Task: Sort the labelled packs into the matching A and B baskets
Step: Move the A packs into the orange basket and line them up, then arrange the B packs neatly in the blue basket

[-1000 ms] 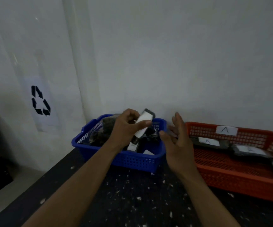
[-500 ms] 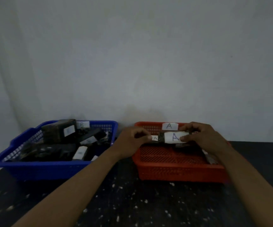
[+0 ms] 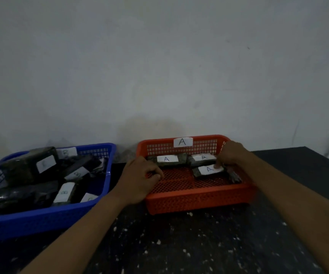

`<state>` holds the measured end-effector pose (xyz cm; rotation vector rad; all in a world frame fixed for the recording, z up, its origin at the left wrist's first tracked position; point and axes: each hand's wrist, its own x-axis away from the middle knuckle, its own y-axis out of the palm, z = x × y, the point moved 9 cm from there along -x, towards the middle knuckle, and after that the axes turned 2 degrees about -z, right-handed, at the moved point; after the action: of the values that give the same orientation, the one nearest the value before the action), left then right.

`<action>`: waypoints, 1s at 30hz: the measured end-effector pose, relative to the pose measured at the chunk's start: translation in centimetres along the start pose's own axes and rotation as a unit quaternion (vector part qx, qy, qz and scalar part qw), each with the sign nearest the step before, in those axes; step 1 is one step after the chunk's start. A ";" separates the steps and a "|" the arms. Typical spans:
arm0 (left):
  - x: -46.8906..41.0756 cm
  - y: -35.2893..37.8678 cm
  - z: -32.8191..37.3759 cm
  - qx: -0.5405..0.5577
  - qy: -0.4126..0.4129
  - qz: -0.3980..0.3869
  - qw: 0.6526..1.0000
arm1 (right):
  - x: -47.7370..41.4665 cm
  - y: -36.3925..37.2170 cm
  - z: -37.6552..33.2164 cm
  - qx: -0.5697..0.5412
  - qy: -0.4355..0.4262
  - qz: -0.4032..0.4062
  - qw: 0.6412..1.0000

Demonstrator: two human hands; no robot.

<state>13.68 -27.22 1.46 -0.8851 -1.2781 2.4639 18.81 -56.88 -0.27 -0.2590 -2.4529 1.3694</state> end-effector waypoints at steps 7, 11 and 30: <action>0.1 -0.1 -0.2 0.013 0.003 0.008 1.000 | -0.3 0.1 0.4 -0.007 -0.003 0.019 1.000; 0.3 -0.2 -0.3 0.010 -0.002 0.009 1.000 | -0.4 0.0 0.6 -0.011 -0.009 0.058 0.998; 4.8 -11.3 -5.7 0.218 -0.102 0.071 0.968 | 17.4 5.6 -20.0 -0.076 -0.427 0.165 0.886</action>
<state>12.50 -14.55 6.05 -0.6396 -0.6880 2.8457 9.86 -32.70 7.99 -0.1163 -3.3744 1.6862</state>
